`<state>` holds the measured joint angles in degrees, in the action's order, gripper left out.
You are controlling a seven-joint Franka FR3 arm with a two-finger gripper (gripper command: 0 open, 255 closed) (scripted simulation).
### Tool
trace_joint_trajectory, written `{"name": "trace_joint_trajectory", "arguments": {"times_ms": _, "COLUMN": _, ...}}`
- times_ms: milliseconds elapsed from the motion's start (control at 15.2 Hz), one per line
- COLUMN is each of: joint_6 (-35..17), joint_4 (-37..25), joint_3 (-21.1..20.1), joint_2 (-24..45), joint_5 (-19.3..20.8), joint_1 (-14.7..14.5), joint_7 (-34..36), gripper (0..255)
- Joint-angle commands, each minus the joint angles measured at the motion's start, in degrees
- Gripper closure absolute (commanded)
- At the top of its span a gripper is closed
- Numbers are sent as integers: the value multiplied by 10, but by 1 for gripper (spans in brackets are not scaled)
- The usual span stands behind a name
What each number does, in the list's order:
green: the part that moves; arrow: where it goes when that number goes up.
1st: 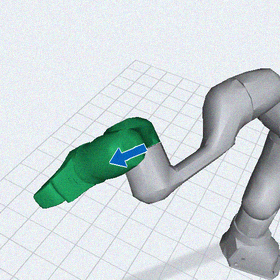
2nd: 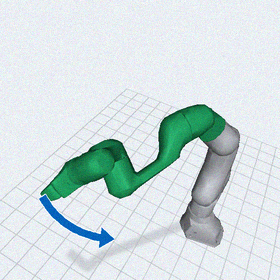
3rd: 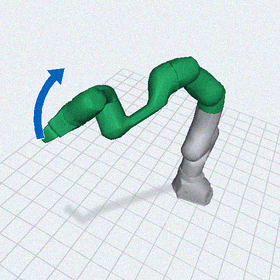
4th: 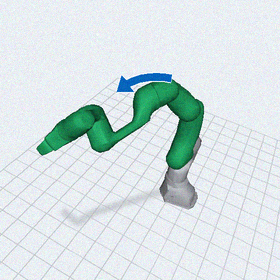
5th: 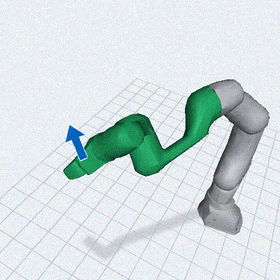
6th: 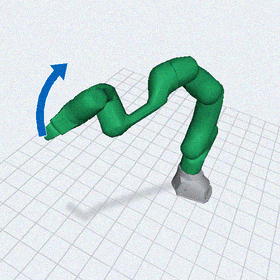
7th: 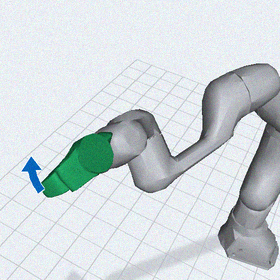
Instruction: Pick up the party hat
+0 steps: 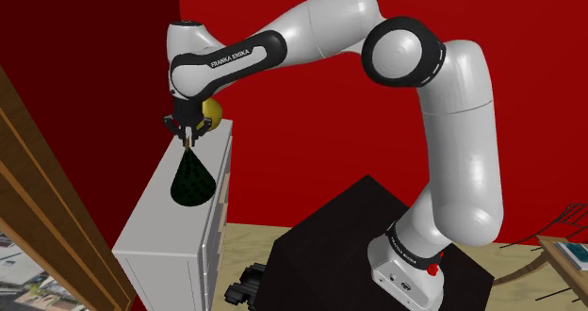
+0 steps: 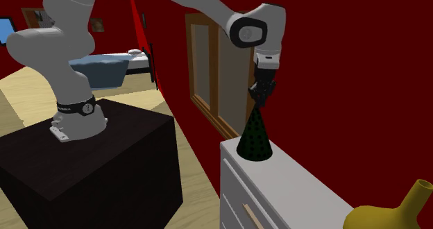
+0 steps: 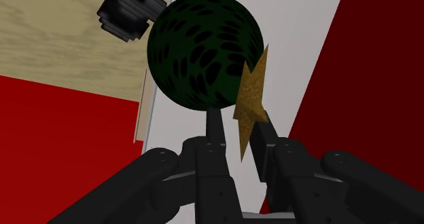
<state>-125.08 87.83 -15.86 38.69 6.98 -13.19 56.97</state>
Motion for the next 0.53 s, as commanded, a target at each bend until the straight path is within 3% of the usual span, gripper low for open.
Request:
{"name": "trace_joint_trajectory", "arguments": {"times_ms": 0, "joint_6": 10, "joint_4": -4, "joint_3": -1, "joint_2": -7, "joint_5": -2, "joint_1": 0, "joint_7": 0, "gripper": 255}}
{"name": "trace_joint_trajectory", "arguments": {"times_ms": 462, "joint_6": 39, "joint_4": -13, "joint_3": -5, "joint_2": -27, "joint_5": -6, "joint_1": 2, "joint_7": -1, "gripper": 255}}
